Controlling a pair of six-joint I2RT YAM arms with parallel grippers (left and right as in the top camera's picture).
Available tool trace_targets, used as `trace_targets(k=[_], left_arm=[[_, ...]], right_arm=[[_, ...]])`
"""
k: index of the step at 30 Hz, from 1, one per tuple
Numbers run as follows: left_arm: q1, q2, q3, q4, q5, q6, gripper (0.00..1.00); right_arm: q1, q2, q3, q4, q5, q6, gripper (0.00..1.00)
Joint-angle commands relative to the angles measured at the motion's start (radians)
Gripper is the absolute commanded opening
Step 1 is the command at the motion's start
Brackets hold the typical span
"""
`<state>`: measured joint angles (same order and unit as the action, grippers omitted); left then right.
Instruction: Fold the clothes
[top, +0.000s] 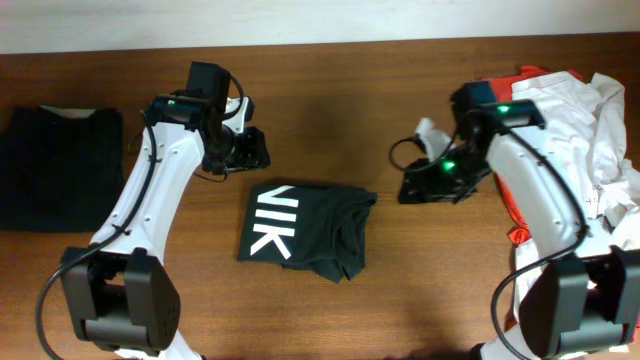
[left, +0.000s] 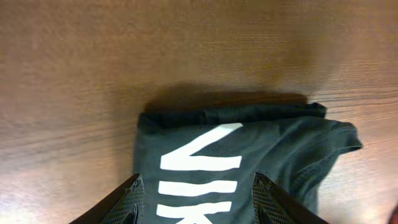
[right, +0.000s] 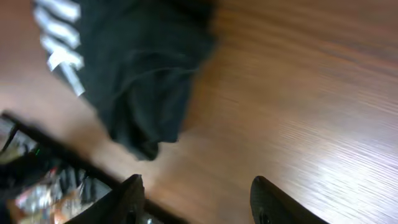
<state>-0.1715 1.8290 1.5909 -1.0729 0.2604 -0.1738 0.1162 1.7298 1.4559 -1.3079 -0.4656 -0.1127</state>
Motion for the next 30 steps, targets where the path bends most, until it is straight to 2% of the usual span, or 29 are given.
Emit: trace_targets(k=[1, 4, 7, 12, 16, 18, 22, 27, 30], left_arm=[[-0.004, 0.066, 0.008, 0.018, -0.022, 0.117, 0.55], [-0.004, 0.123, 0.008, 0.027, -0.022, 0.146, 0.55], [-0.004, 0.181, 0.008, 0.034, -0.018, 0.190, 0.55], [-0.007, 0.252, 0.008, 0.033, -0.010, 0.198, 0.55], [-0.011, 0.275, 0.008, 0.010, -0.015, 0.198, 0.55], [-0.011, 0.285, 0.007, -0.022, -0.015, 0.198, 0.55], [-0.011, 0.292, -0.023, -0.086, -0.035, 0.198, 0.55], [-0.010, 0.292, -0.087, -0.119, -0.076, 0.197, 0.55], [-0.010, 0.292, -0.140, -0.126, -0.066, 0.185, 0.54]], right_arm=[[0.113, 0.049, -0.004, -0.004, -0.096, -0.032, 0.57], [0.196, 0.064, -0.037, 0.008, -0.129, -0.032, 0.53], [0.262, 0.064, -0.080, 0.031, -0.154, -0.029, 0.53], [0.350, 0.064, -0.164, 0.060, -0.156, -0.029, 0.53], [0.415, 0.064, -0.266, 0.166, -0.153, -0.016, 0.54], [0.428, 0.064, -0.318, 0.247, -0.130, 0.051, 0.53], [0.426, 0.064, -0.433, 0.437, 0.040, 0.186, 0.50], [0.412, 0.064, -0.457, 0.523, 0.340, 0.304, 0.51], [0.368, 0.064, -0.457, 0.602, 0.435, 0.313, 0.50]])
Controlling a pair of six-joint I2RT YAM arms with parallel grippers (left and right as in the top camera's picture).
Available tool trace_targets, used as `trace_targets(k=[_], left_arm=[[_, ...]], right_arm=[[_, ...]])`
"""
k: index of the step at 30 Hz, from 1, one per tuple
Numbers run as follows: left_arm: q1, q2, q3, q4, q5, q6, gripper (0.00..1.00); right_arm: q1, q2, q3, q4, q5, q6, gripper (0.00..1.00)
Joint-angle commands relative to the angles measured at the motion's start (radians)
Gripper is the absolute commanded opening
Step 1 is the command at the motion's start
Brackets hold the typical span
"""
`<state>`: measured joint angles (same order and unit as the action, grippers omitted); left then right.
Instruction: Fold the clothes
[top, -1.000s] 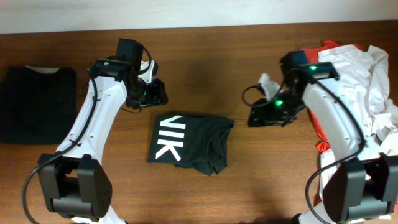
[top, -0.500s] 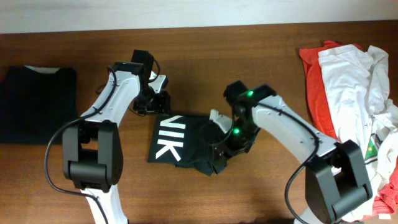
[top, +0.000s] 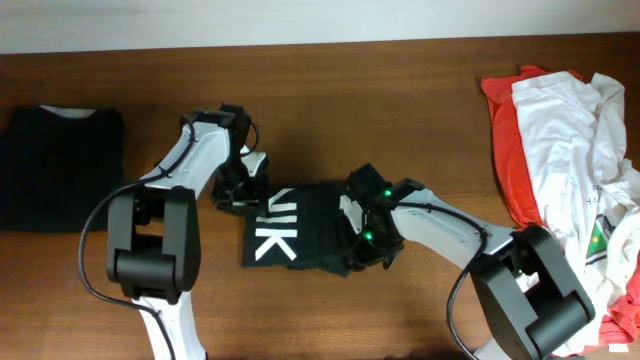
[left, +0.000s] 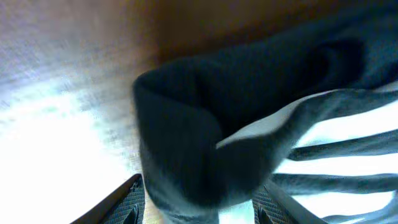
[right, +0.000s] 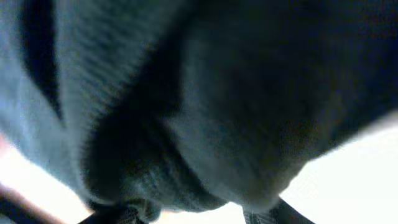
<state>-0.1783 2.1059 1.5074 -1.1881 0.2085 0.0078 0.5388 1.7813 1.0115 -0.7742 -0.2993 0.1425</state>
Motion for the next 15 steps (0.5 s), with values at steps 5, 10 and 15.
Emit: trace_targets(k=[5, 10, 15], left_arm=[[-0.005, 0.013, -0.084, -0.116, 0.147, -0.003, 0.45], [-0.002, -0.074, -0.039, -0.126, 0.159, -0.003, 0.45], [-0.002, -0.162, 0.064, -0.028, 0.151, -0.003, 0.58]], right_arm=[[-0.162, 0.011, 0.003, 0.238, 0.336, 0.047, 0.55], [-0.234, -0.015, 0.153, 0.087, 0.338, 0.046, 0.66], [-0.245, -0.042, 0.301, -0.130, 0.214, 0.046, 0.67]])
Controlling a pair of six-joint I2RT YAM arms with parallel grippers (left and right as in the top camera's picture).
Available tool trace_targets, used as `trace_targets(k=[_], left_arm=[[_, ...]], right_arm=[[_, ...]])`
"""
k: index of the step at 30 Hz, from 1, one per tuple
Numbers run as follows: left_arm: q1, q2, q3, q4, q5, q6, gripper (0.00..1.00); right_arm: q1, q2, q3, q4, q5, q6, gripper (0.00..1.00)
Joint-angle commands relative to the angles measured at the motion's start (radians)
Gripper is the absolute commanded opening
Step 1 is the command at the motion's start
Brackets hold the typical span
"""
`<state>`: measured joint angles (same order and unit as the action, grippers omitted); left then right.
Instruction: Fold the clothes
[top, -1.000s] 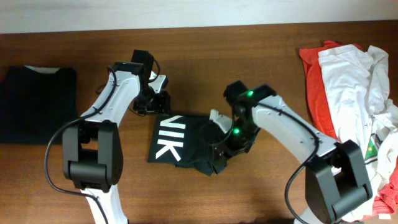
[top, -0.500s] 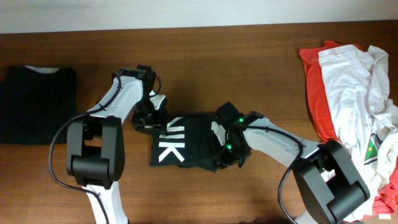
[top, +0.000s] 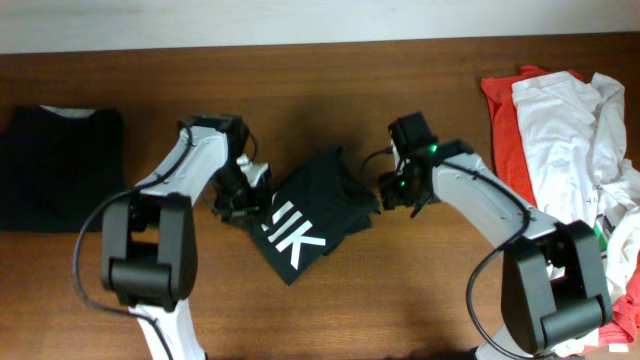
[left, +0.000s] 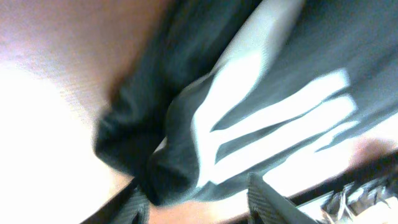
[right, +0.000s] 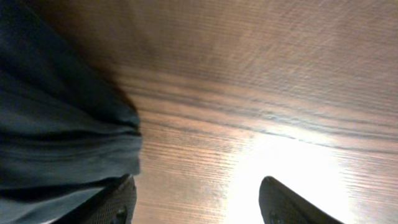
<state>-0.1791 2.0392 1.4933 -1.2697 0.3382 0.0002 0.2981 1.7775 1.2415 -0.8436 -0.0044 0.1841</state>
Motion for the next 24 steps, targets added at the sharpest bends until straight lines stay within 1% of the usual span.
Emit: trace_targets(k=[1, 2, 3, 4, 7, 8, 9, 10, 11, 13, 14, 16, 21, 24], left_arm=[[-0.001, -0.102, 0.088, 0.099, 0.022, 0.004, 0.62], [-0.002, -0.103, 0.089, 0.150, 0.022, 0.004, 0.67], [-0.004, -0.101, 0.089, 0.193, 0.021, 0.005, 0.70], [-0.006, -0.093, 0.087, 0.238, 0.021, 0.005, 0.71], [-0.006, -0.052, 0.086, 0.327, 0.018, 0.024, 0.70], [-0.006, -0.034, 0.086, 0.335, 0.013, 0.024, 0.70], [-0.006, -0.006, 0.086, 0.335, 0.014, 0.023, 0.67], [-0.006, 0.016, 0.085, 0.329, 0.014, 0.023, 0.64], [-0.006, 0.043, 0.082, 0.317, 0.014, 0.023, 0.60], [-0.006, 0.083, 0.080, 0.280, 0.014, 0.023, 0.56], [-0.008, 0.100, 0.080, 0.256, 0.014, 0.023, 0.53], [-0.009, 0.123, 0.079, 0.207, 0.014, 0.023, 0.50], [-0.008, 0.135, 0.078, 0.065, 0.014, 0.023, 0.48], [-0.009, 0.135, 0.078, -0.022, 0.014, 0.023, 0.48]], right_arm=[[-0.004, -0.038, 0.084, -0.090, -0.151, 0.005, 0.67], [-0.004, -0.038, 0.085, -0.105, -0.222, 0.005, 0.67], [-0.004, -0.037, 0.084, -0.111, -0.281, 0.006, 0.67], [-0.002, -0.032, 0.082, -0.114, -0.348, 0.010, 0.67], [0.014, -0.018, 0.080, -0.113, -0.472, 0.015, 0.67], [0.020, -0.015, 0.079, -0.112, -0.480, 0.016, 0.67], [0.033, -0.012, 0.077, -0.109, -0.482, 0.016, 0.66], [0.046, -0.007, 0.075, -0.108, -0.481, 0.013, 0.65], [0.057, -0.002, 0.074, -0.106, -0.481, 0.012, 0.62], [0.078, 0.013, 0.068, -0.100, -0.482, 0.012, 0.57], [0.087, 0.022, 0.064, -0.098, -0.482, 0.012, 0.56], [0.111, 0.050, 0.050, -0.091, -0.482, 0.012, 0.53], [0.153, 0.127, 0.003, -0.072, -0.474, 0.012, 0.52], [0.151, 0.161, 0.003, -0.058, -0.373, 0.013, 0.52]])
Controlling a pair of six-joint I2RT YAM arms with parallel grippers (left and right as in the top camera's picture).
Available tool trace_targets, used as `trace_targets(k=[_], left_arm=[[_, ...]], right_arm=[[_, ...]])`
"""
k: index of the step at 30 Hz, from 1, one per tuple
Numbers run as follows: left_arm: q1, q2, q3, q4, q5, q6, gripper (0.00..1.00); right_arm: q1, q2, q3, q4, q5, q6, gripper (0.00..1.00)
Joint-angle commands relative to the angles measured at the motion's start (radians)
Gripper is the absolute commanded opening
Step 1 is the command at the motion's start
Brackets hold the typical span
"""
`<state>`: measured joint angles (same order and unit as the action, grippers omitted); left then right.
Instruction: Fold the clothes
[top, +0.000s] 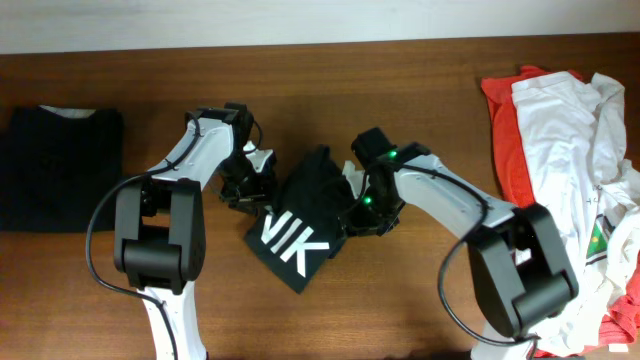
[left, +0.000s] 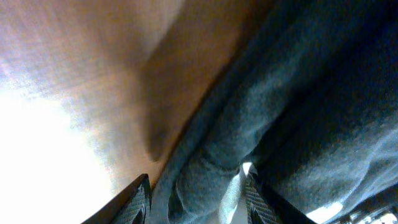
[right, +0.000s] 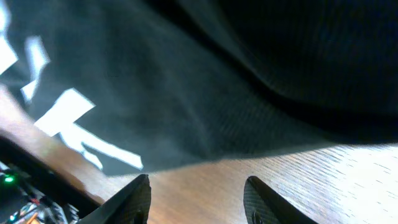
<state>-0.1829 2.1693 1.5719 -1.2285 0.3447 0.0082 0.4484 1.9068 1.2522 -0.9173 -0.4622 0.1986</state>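
Note:
A dark folded shirt (top: 308, 198) with white "VIK" lettering (top: 291, 241) lies askew on the wooden table (top: 400, 310), one corner pointing toward the front edge. My left gripper (top: 252, 188) is low at its left edge. In the left wrist view it (left: 198, 182) is open, with a fold of the shirt (left: 292, 93) bunched between the fingers. My right gripper (top: 363, 212) is at the shirt's right edge. In the right wrist view it (right: 198, 182) is open over bare wood, with the shirt (right: 186, 81) just ahead of the fingertips.
A folded black garment (top: 60, 165) lies at the far left of the table. A loose pile of white and red-orange clothes (top: 560, 130) fills the right end. Both arms reach in toward the table's middle.
My right gripper has moved from the shirt's upper right corner down to its right edge. The left gripper has shifted slightly up along the left edge. The shirt still lies askew.
Both grippers first hung open, away from the shirt, which lay square with its lettering on the left. Then both were low on it, left at its upper left corner, right at its lower right. After that the shirt lay turned askew, as it does now.

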Motion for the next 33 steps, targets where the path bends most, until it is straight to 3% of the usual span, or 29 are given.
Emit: trace_targets(k=[1, 5, 9, 14, 19, 20, 25, 31, 33], left_arm=[[-0.005, 0.005, 0.000, -0.085, 0.008, 0.015, 0.48], [-0.005, 0.003, 0.000, -0.142, 0.036, 0.015, 0.46], [-0.004, -0.003, 0.007, -0.100, 0.077, 0.015, 0.46], [-0.001, -0.010, 0.119, -0.049, 0.078, 0.015, 0.52], [-0.001, -0.010, 0.224, 0.098, 0.079, 0.016, 0.85], [-0.001, -0.006, 0.222, 0.127, 0.079, 0.031, 0.87], [-0.002, 0.047, 0.209, 0.155, 0.105, 0.079, 0.87], [-0.006, 0.172, 0.205, 0.159, 0.380, 0.262, 0.87], [-0.014, 0.189, 0.200, 0.159, 0.398, 0.282, 0.84]], right_arm=[[-0.003, 0.037, -0.008, 0.025, 0.128, -0.002, 0.52], [-0.054, 0.044, -0.005, 0.154, 0.328, -0.003, 0.52], [-0.114, 0.044, 0.056, 0.229, 0.279, -0.050, 0.51], [-0.142, 0.032, 0.184, 0.128, 0.201, -0.090, 0.58], [-0.171, -0.013, 0.332, -0.110, 0.319, -0.093, 0.62], [-0.183, -0.022, 0.362, -0.167, 0.351, -0.093, 0.62], [-0.225, -0.044, 0.383, -0.257, 0.369, -0.093, 0.63], [-0.254, -0.044, 0.383, -0.285, 0.369, -0.093, 0.63], [-0.254, -0.044, 0.383, -0.286, 0.369, -0.093, 0.63]])
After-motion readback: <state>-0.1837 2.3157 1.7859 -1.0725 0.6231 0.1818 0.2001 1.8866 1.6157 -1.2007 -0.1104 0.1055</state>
